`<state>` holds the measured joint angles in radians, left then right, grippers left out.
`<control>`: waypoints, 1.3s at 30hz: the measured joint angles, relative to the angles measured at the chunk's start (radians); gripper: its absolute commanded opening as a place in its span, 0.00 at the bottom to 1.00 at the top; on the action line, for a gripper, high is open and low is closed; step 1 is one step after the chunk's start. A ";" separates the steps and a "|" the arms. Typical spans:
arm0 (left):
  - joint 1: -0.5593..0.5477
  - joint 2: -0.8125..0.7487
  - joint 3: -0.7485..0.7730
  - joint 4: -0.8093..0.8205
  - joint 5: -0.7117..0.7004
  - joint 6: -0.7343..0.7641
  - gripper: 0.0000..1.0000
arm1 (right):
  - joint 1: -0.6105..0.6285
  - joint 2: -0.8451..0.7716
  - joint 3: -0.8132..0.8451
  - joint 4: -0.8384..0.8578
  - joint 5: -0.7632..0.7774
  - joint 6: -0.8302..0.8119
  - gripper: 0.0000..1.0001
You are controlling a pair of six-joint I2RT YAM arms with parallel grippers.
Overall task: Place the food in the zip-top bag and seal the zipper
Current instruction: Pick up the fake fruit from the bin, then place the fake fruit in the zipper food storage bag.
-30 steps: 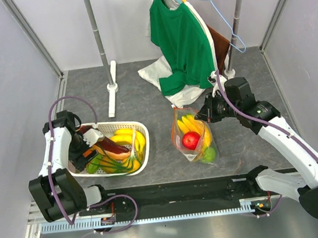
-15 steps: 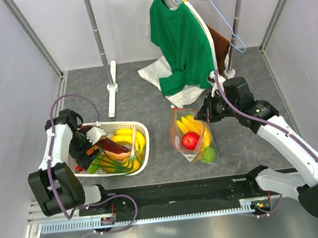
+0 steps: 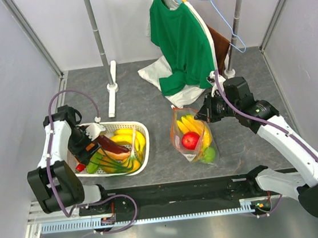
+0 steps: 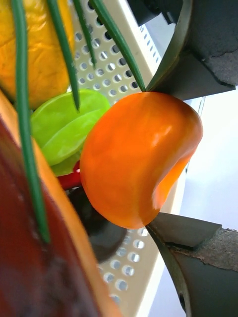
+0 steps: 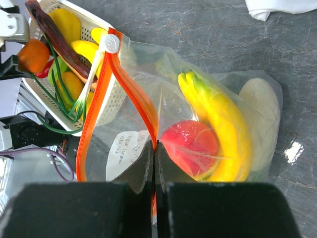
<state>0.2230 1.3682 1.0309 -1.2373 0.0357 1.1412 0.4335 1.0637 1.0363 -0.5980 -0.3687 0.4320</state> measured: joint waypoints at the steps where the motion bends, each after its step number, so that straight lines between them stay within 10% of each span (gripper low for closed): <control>1: 0.000 -0.010 0.005 -0.010 0.000 0.000 0.75 | 0.000 0.000 0.000 0.000 0.000 -0.001 0.00; 11: -0.086 -0.054 0.369 -0.094 0.031 -0.042 0.74 | 0.000 0.000 0.000 0.000 0.000 -0.002 0.00; 23: -0.758 0.131 0.836 -0.049 0.401 -0.425 0.75 | 0.000 0.003 0.000 0.000 0.004 -0.002 0.00; 39: -1.029 0.219 0.639 0.383 0.656 -0.824 0.80 | 0.000 -0.006 0.012 -0.003 0.009 0.002 0.00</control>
<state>-0.8059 1.5871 1.6695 -0.8543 0.6914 0.3168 0.4335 1.0576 1.0481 -0.6010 -0.3599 0.4343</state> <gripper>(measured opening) 0.882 0.010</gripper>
